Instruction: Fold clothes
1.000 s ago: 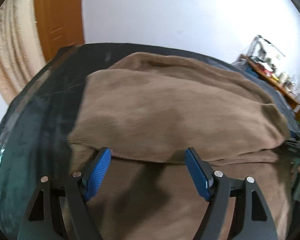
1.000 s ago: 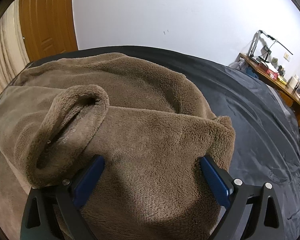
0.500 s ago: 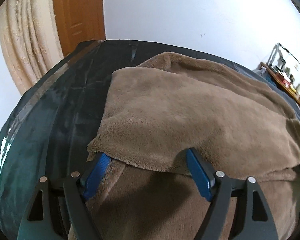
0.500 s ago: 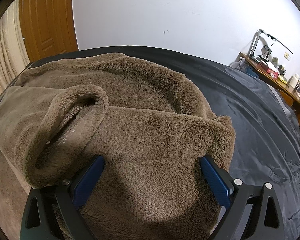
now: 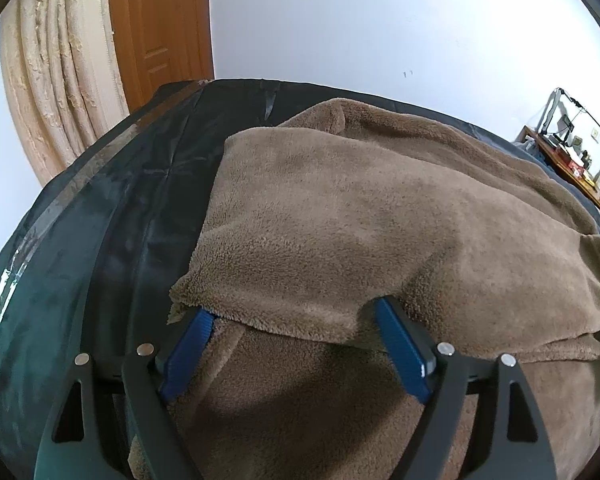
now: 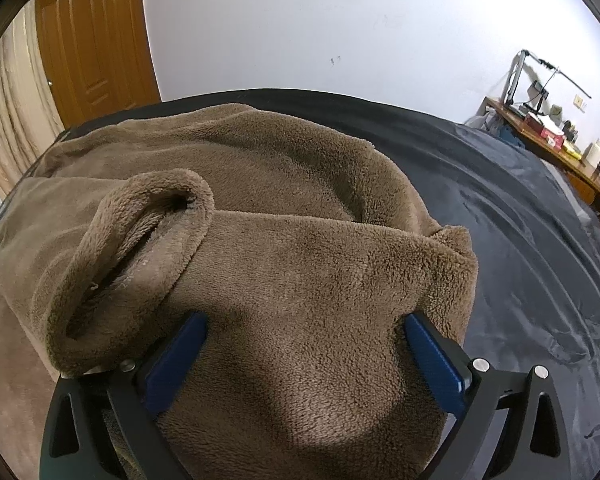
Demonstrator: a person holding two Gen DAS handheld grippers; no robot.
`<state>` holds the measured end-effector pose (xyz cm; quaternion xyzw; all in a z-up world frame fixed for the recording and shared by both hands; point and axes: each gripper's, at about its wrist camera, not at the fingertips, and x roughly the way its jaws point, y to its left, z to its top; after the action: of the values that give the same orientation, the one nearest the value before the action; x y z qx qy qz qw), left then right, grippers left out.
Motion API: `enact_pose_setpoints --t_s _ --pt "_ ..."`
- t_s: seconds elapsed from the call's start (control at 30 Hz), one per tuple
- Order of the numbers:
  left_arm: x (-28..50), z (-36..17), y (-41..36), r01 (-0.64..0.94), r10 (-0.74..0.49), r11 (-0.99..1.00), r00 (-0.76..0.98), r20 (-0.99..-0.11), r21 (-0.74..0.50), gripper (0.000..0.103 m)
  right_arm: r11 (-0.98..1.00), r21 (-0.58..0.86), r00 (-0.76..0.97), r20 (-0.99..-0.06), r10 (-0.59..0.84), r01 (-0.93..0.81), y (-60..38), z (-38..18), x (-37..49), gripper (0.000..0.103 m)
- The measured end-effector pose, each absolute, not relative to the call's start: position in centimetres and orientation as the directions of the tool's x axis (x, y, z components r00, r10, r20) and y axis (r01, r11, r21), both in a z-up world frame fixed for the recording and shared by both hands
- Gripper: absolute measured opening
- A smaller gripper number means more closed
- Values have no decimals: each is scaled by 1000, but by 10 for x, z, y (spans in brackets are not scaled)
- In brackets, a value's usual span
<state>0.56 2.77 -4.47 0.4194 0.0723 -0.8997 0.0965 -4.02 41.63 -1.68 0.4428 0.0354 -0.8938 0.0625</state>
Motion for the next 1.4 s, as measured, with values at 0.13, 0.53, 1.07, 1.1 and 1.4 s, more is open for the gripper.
enact_pose_setpoints --t_s 0.13,0.53,1.07,1.1,1.4 --pt "7 -47 25 233 -93 -970 -634 -768 -74 86 -990 3 -598 -797 -89 144 417 -17 -41 102" --pt "13 -49 21 234 -61 -965 -643 -763 -120 86 -953 289 -701 -659 -270 96 448 25 -16 102" --pt "14 -48 16 244 -40 -956 -654 -755 -161 86 -945 281 -550 -769 -325 166 384 -6 -60 41" --pt "15 -48 15 247 -39 -955 -655 -754 -165 86 -944 281 -552 -765 -330 175 383 -5 -58 34" --pt "22 -42 1 278 0 -922 -694 -720 -268 86 -957 234 -700 -655 -284 169 391 41 -44 16"
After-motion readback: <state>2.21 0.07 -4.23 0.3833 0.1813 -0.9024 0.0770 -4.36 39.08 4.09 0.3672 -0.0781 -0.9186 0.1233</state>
